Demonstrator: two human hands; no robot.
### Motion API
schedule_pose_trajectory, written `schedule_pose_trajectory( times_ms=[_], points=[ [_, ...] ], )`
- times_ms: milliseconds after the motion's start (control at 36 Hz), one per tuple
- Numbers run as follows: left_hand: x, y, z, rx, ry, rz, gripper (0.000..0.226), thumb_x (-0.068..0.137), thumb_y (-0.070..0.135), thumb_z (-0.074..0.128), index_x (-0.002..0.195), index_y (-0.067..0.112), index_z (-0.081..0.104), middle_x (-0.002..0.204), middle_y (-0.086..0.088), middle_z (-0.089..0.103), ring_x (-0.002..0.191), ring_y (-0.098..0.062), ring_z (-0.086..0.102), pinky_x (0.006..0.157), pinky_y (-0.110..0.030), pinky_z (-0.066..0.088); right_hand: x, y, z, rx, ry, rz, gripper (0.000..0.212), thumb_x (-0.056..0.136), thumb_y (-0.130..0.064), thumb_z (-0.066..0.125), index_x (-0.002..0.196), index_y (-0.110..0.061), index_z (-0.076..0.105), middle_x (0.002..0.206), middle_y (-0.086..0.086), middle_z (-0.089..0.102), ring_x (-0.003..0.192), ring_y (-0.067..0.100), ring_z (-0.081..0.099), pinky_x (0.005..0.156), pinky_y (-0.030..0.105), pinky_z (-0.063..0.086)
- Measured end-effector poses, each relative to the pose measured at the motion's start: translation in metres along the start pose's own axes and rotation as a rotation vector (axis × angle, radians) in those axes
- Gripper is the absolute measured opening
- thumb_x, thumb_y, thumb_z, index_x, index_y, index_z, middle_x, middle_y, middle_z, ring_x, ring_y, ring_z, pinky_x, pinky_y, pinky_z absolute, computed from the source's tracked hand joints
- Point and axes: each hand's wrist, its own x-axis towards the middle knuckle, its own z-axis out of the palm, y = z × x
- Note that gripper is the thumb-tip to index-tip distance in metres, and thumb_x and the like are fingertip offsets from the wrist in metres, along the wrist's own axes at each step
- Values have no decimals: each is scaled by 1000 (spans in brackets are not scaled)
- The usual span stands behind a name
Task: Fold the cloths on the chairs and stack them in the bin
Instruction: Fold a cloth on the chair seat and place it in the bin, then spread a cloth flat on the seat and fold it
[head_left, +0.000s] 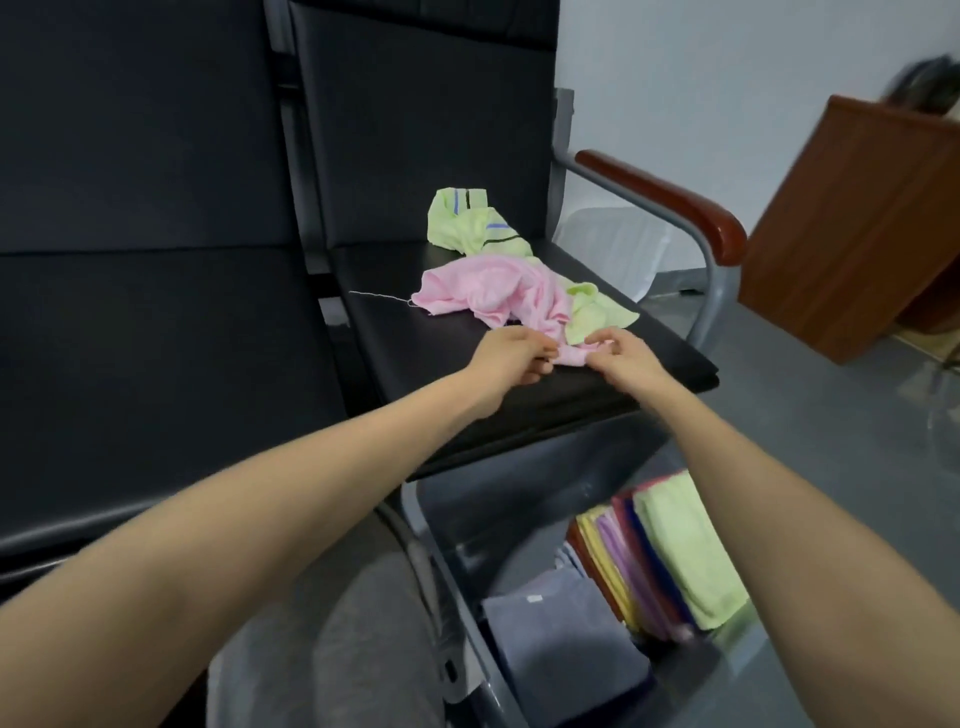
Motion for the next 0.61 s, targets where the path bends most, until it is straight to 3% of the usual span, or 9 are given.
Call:
schedule_pose_trajectory(
  times_ms=[56, 111, 167, 250, 306, 389, 444, 528, 611],
  points=[
    [7, 2, -16, 54, 30, 22, 19, 91, 4, 52, 77, 12, 61, 78, -2, 62, 62, -10, 54, 62, -19, 43, 15, -5, 11, -201, -7, -76, 49, 83, -16, 60, 131, -21, 51, 112, 4, 59, 98, 21, 55, 94, 39, 41],
    [12, -1, -31, 74, 51, 16, 19, 91, 5, 52, 78, 14, 62, 80, 0, 63, 63, -9, 55, 62, -19, 43, 26, -10, 25, -417, -102, -55, 67, 86, -25, 59, 146, -28, 29, 142, 12, 36, 127, 35, 41, 105, 44, 33],
    [13, -4, -44, 39, 39, -18, 12, 91, 9, 54, 85, 14, 63, 83, 2, 65, 67, -9, 57, 64, -19, 44, 34, -12, 37, -557, -155, 60, 64, 93, -31, 48, 149, -30, 17, 150, 10, 23, 136, 39, 27, 108, 49, 26],
    [15, -9, -61, -36, -5, -74, 9, 91, 13, 56, 92, 14, 64, 87, 4, 67, 72, -9, 60, 66, -19, 45, 35, -20, 48, -651, -64, 37, 43, 97, -38, 37, 137, -22, 44, 140, 13, 42, 126, 40, 39, 100, 44, 32],
    [17, -11, -66, -7, 4, -78, 10, 92, 12, 55, 91, 16, 64, 87, 4, 67, 71, -8, 60, 65, -19, 44, 34, -25, 51, -629, 13, -80, 35, 96, -38, 39, 110, -16, 62, 117, 14, 58, 112, 39, 50, 87, 38, 37],
    [20, -15, -63, 126, 50, -26, 16, 91, 5, 53, 102, 14, 59, 91, 0, 59, 68, -6, 54, 59, -15, 42, 27, -34, 49, -422, 30, -156, 36, 84, -42, 47, 57, -20, 48, 70, 2, 52, 87, 28, 50, 74, 32, 30],
    [24, -17, -59, 244, 82, 84, 45, 86, -1, 55, 129, 12, 46, 106, -1, 50, 73, -5, 50, 59, -13, 44, 22, -39, 45, -171, -74, -154, 31, 75, -41, 50, 58, -15, 47, 74, 0, 52, 80, 21, 48, 67, 29, 33],
    [35, -18, -56, 467, 38, 236, 94, 75, 4, 64, 151, 24, 12, 146, -8, 25, 114, -26, 51, 89, -28, 48, 13, -51, 36, -52, -424, -58, 14, 91, -28, 58, 87, -15, 61, 94, -1, 58, 88, 15, 52, 69, 22, 41],
    [57, -16, -56, 1029, 47, 187, 86, 85, 27, 62, 150, 37, 6, 155, -19, -10, 133, -50, 29, 102, -51, 38, 4, -59, 27, -10, -616, -8, 24, 93, -36, 57, 77, -19, 64, 75, -12, 64, 78, 6, 58, 72, 17, 42]
  ],
)
